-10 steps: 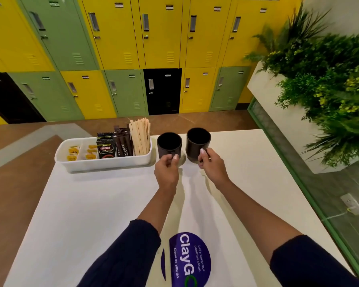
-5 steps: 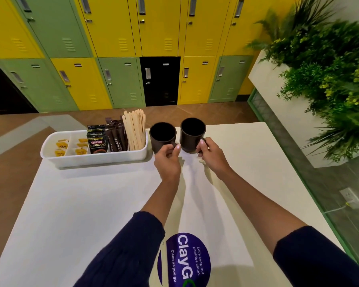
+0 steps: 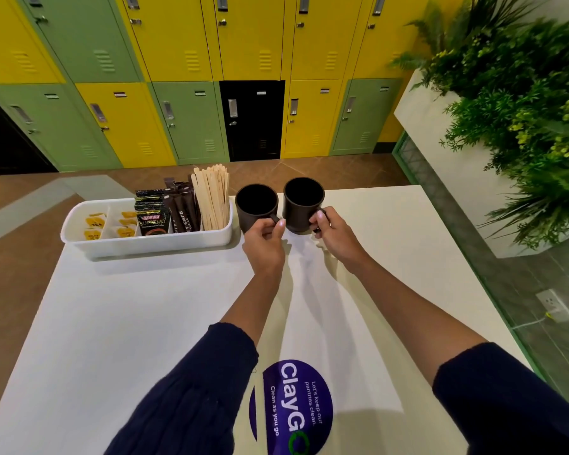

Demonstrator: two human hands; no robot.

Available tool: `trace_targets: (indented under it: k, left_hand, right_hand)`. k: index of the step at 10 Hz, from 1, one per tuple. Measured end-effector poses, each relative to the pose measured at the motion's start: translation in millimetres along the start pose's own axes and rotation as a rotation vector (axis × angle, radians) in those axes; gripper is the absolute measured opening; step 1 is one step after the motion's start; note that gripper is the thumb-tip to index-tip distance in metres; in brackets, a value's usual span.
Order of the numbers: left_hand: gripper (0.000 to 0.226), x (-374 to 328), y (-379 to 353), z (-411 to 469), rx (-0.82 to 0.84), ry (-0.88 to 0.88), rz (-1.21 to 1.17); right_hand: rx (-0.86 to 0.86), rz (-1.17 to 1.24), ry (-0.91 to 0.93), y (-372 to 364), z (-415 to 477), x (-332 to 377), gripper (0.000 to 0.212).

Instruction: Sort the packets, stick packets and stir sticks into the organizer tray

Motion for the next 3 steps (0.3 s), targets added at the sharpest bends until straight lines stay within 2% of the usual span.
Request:
trace_targets:
  k: [2,3]
  left_hand:
    - [0.030,-2,5,-7,0.015,-0.009,0.005]
    - [0.029,-1,13,-20,-0.001,-0.019,0.025]
  right_hand:
    - [-0.093,-0.083,-0.017,8,0,-7,0.030]
    - [-0.248,-0.011,-0.014,23,-15,-9,0.030]
Point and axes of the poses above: each hand's wrist, its own z-axis towards the middle knuckle, its own y-axis out of the back of the hand, x = y × z, the point moved 10 cm from there along z, towards the middle knuckle, and after that the axes turned 1 degree about -z, right-handed, at the moved point
